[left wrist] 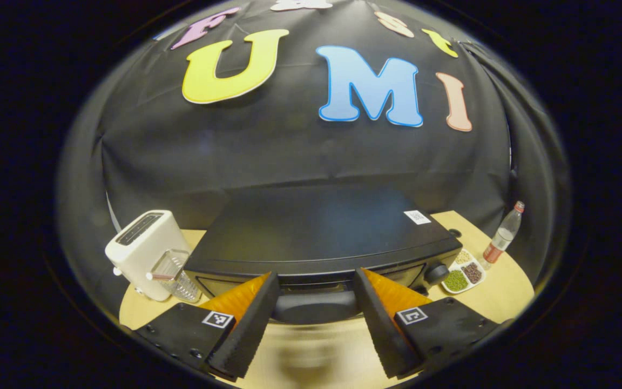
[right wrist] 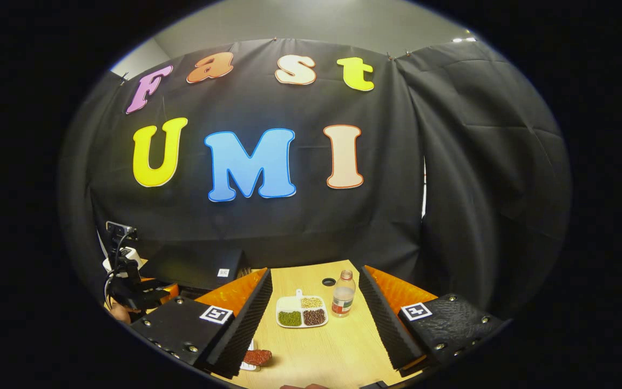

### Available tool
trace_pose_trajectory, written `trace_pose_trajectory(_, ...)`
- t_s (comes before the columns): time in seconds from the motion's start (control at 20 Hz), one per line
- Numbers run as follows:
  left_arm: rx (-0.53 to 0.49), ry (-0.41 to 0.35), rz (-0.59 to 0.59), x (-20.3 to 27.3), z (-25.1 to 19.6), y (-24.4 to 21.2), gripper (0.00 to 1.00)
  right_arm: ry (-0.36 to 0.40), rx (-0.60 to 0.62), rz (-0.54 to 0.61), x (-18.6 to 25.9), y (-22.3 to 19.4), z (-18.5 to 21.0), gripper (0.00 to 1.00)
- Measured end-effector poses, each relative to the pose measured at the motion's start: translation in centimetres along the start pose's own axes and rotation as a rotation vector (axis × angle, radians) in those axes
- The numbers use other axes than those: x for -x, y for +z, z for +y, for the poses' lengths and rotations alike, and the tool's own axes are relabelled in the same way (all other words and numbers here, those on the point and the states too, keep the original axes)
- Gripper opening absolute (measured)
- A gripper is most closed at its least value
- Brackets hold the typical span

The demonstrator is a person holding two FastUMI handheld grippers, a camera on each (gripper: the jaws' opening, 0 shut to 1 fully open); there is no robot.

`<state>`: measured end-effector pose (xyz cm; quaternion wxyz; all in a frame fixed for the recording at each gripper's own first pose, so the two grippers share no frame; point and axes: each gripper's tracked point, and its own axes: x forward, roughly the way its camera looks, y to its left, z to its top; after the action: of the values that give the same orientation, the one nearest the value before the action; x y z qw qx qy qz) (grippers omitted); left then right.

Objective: Open the electric oven with the left hand, put the food in, and close the electric oven.

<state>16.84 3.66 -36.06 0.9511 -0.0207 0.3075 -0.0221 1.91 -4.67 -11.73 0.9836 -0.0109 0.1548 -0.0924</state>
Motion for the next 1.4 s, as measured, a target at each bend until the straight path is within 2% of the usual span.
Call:
trace_pose_trajectory(0.05, -0.005, -0.001, -0.003, 0.4, 0.0, -0.2, 0.99, 0.003, -0.005, 0.002, 0.1, -0.1, 0.2, 0.98)
trace_pose_trajectory(0.1, -0.018, -0.002, 0.0, 0.8, 0.0, -0.4, 0.94, 0.012, -0.01, 0.002, 0.2, -0.1, 0.4, 0.98)
trace_pose_trajectory(0.3, -0.016, -0.007, 0.026, 2.2, -0.2, -1.4, 0.94, 0.034, 0.001, -0.015, 0.7, 0.4, 1.1, 0.98)
trace_pose_trajectory(0.35, -0.017, -0.007, 0.031, 2.4, -0.3, -1.6, 0.99, 0.038, 0.001, -0.017, 0.9, 0.5, 1.3, 0.98)
trace_pose_trajectory(0.5, -0.016, -0.007, 0.041, 3.3, -0.4, -2.5, 0.99, 0.041, 0.004, -0.025, 1.6, 0.6, 1.5, 0.98)
trace_pose_trajectory(0.6, -0.016, -0.012, 0.048, 3.9, -0.5, -3.1, 0.89, 0.046, 0.001, -0.036, 2.4, 0.8, 1.8, 0.98)
trace_pose_trajectory(0.65, -0.017, -0.016, 0.051, 4.2, -0.5, -3.3, 0.89, 0.044, -0.003, -0.047, 2.7, 0.9, 1.8, 0.98)
trace_pose_trajectory(0.7, -0.018, -0.021, 0.054, 4.5, -0.5, -3.7, 0.99, 0.04, -0.015, -0.066, 3.3, 1.3, 1.8, 0.98)
trace_pose_trajectory(0.75, -0.019, -0.026, 0.058, 4.8, -0.6, -4.2, 0.99, 0.038, -0.032, -0.088, 3.7, 1.7, 1.9, 0.98)
trace_pose_trajectory(0.8, -0.02, -0.031, 0.063, 5.0, -0.6, -4.6, 0.94, 0.029, -0.045, -0.105, 4.1, 2.1, 1.9, 0.98)
trace_pose_trajectory(0.9, -0.021, -0.04, 0.074, 5.6, -0.7, -5.7, 0.94, 0.011, -0.054, -0.116, 4.6, 2.0, 1.9, 0.98)
trace_pose_trajectory(0.95, -0.02, -0.043, 0.081, 5.8, -0.8, -6.2, 0.89, 0.018, -0.053, -0.118, 5.0, 1.9, 2.2, 0.98)
trace_pose_trajectory(1.0, -0.019, -0.046, 0.089, 6.2, -0.9, -6.9, 0.94, 0.02, -0.048, -0.116, 5.2, 1.9, 2.5, 0.98)
trace_pose_trajectory(1.05, -0.024, -0.049, 0.093, 6.4, -0.9, -7.4, 0.94, 0.015, -0.038, -0.112, 5.2, 1.7, 2.5, 0.98)
trace_pose_trajectory(1.1, -0.031, -0.051, 0.099, 6.6, -1.0, -7.9, 0.89, 0.009, -0.028, -0.108, 5.4, 1.4, 2.5, 0.98)
trace_pose_trajectory(1.15, -0.039, -0.054, 0.107, 6.7, -1.0, -8.2, 0.99, 0.009, -0.02, -0.103, 5.5, 1.2, 2.8, 0.98)
trace_pose_trajectory(1.4, -0.038, -0.084, 0.128, 7.2, -1.0, -10.6, 0.96, -0.006, -0.014, -0.091, 6.6, 0.6, 3.9, 0.98)
